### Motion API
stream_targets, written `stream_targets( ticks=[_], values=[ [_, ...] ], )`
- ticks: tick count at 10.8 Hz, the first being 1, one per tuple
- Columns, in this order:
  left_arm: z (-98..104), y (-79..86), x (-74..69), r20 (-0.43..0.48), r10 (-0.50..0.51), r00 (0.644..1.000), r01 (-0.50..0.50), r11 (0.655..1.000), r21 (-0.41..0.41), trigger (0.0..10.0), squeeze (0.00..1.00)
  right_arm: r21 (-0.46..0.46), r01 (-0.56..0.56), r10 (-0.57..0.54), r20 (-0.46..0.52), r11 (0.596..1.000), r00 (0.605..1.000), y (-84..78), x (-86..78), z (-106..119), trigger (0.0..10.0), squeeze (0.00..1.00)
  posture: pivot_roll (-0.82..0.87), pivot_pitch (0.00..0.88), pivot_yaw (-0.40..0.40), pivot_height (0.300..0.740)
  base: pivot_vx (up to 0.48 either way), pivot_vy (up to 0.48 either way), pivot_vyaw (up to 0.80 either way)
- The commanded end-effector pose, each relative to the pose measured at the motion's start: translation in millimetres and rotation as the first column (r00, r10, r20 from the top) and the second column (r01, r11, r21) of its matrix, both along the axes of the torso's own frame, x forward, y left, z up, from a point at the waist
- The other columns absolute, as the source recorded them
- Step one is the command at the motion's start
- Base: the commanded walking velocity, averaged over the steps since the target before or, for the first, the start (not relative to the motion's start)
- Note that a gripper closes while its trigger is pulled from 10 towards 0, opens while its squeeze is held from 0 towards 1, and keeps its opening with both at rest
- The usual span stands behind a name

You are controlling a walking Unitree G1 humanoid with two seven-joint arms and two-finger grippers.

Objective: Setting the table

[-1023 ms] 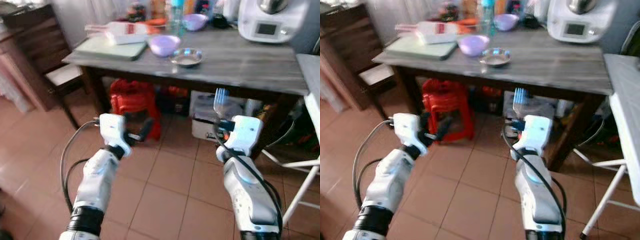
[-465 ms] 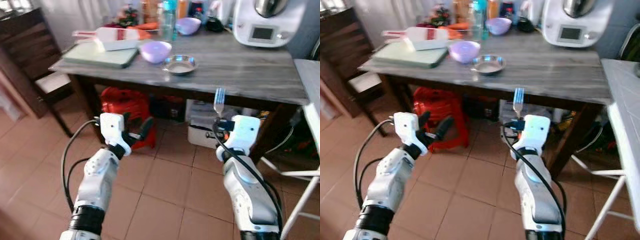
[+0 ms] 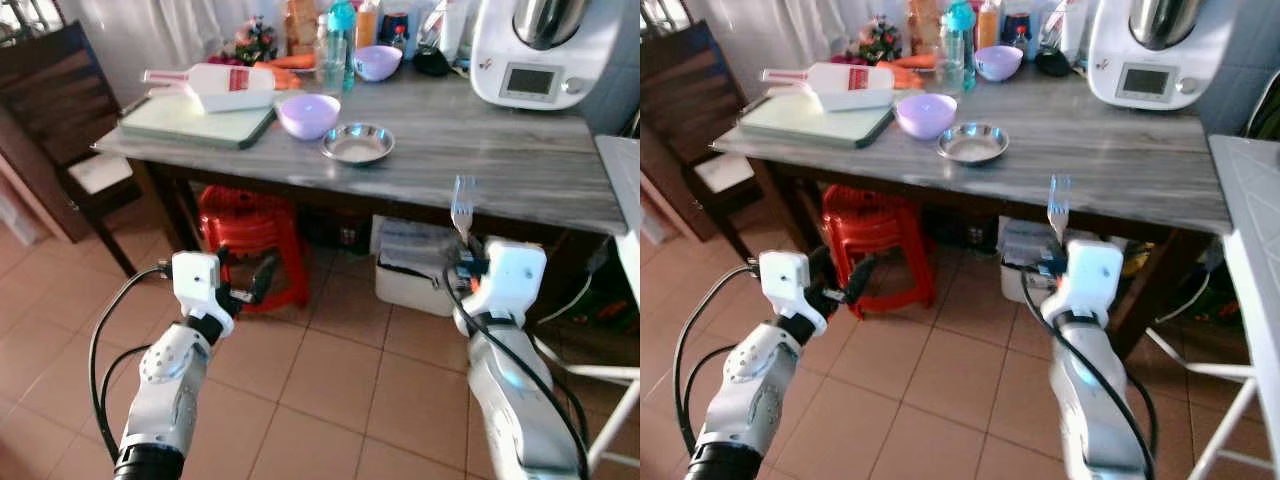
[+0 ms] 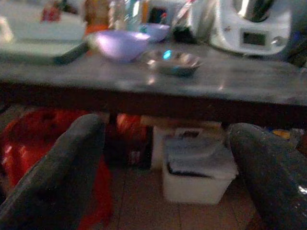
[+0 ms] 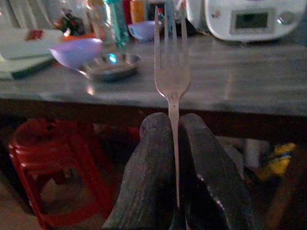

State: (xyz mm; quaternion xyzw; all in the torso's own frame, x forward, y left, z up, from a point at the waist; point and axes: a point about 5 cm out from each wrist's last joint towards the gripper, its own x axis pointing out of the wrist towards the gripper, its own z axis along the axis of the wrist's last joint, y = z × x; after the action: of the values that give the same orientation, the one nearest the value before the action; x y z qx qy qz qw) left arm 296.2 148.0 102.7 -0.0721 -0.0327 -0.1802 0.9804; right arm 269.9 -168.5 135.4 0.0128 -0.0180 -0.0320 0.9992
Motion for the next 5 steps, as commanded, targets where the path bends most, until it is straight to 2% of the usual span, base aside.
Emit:
stream_targets(
  ticks=[1, 2, 5],
  values=[
    [0.6, -1.5, -3.0, 0.011, -0.003, 1.0, 0.003, 1.0, 0.018, 10.0, 0.0, -0.012, 0.007, -0.007, 0.029, 1.0, 1.0, -3.5, -1.9, 5.7, 10.0, 0.0, 0.0, 0.048, 0.045, 0.74, 0.27, 0.0, 0.0],
    [-0.9, 3.4, -6.0, 0.016, 0.031, 0.999, -0.032, 0.999, 0.035, 10.0, 0.0, -0.018, 0.005, -0.005, 0.026, 1.0, 1.0, -3.4, -6.4, 2.0, 10.0, 0.0, 0.01, 0.046, 0.038, 0.74, 0.266, 0.0, 0.0],
    [1.4, 0.0, -3.3, 0.023, 0.031, 0.999, -0.032, 0.999, 0.032, 10.0, 0.0, 0.001, -0.005, 0.005, 0.039, 1.0, 0.999, 4.4, -5.3, 2.3, 10.0, 0.0, 0.02, 0.035, 0.035, 0.74, 0.271, 0.0, 0.0]
  ],
)
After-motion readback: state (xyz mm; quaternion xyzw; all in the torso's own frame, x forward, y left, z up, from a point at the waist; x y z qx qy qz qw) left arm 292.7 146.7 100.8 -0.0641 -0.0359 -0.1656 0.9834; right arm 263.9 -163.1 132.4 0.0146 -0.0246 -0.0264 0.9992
